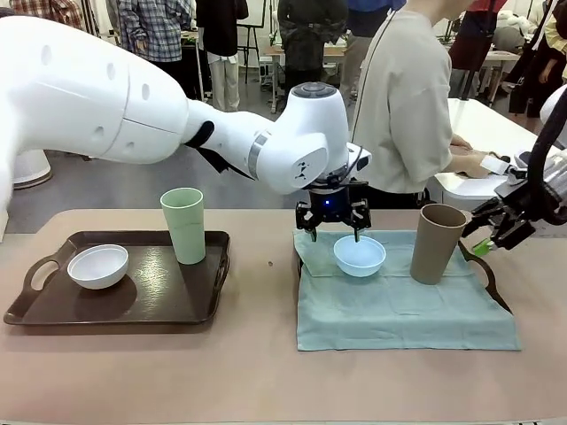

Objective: Set up a tray with a mat and arrange the tableware.
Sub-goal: Place the Picnic Bowl and Reusable plastic cup back onto the Handle tray in front of the human's position.

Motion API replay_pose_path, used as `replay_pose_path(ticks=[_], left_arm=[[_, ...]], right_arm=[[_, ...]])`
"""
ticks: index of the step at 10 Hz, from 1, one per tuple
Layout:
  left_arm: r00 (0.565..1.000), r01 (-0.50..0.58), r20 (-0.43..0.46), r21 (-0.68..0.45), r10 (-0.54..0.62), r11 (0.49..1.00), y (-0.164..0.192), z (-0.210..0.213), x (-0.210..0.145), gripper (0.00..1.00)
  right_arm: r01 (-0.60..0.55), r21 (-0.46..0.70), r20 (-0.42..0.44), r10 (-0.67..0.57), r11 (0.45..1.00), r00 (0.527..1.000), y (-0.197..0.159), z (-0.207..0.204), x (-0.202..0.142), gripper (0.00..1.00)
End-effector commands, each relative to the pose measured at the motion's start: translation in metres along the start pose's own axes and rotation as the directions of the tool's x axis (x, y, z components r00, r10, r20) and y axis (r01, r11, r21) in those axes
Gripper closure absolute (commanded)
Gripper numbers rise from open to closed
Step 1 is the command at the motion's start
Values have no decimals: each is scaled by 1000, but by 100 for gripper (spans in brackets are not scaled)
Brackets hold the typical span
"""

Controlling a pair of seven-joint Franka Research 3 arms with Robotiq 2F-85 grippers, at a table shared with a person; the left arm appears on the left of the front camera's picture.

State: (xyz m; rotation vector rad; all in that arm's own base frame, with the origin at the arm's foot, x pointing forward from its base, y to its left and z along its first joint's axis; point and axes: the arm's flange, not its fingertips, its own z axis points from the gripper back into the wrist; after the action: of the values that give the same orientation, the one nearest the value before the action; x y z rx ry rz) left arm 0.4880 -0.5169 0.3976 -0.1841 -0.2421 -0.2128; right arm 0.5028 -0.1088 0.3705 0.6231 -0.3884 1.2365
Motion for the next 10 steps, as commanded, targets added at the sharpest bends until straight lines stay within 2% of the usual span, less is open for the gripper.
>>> replay_pose_path(ticks=[1, 3, 4, 5, 7, 9, 10], left_arm=[[998, 57, 13, 21, -57, 998, 16, 34, -24, 0], [993, 111, 29, 87, -114, 990, 22, 72, -37, 0], [982, 177, 31, 158, -184, 971, 25, 94, -48, 0], [977, 195, 47, 195, -208, 961, 29, 113, -55, 0], [970, 186, 100, 273, -220, 944, 36, 154, -70, 0], [972, 128, 148, 315, -182, 940, 44, 184, -84, 0], [973, 104, 166, 314, -163, 944, 47, 192, -87, 0]], right_arm=[[95, -62, -167, -104, 993, 980, 34, 22, 23, 0], [269, -185, -228, -308, 945, 924, 61, 33, 55, 0], [349, -267, -247, -414, 898, 876, 77, 33, 78, 0], [374, -315, -273, -461, 872, 845, 92, 32, 100, 0], [437, -410, -252, -559, 801, 790, 114, 30, 143, 0], [461, -536, -263, -658, 707, 705, 126, 32, 176, 0], [461, -560, -269, -677, 688, 685, 129, 32, 190, 0]])
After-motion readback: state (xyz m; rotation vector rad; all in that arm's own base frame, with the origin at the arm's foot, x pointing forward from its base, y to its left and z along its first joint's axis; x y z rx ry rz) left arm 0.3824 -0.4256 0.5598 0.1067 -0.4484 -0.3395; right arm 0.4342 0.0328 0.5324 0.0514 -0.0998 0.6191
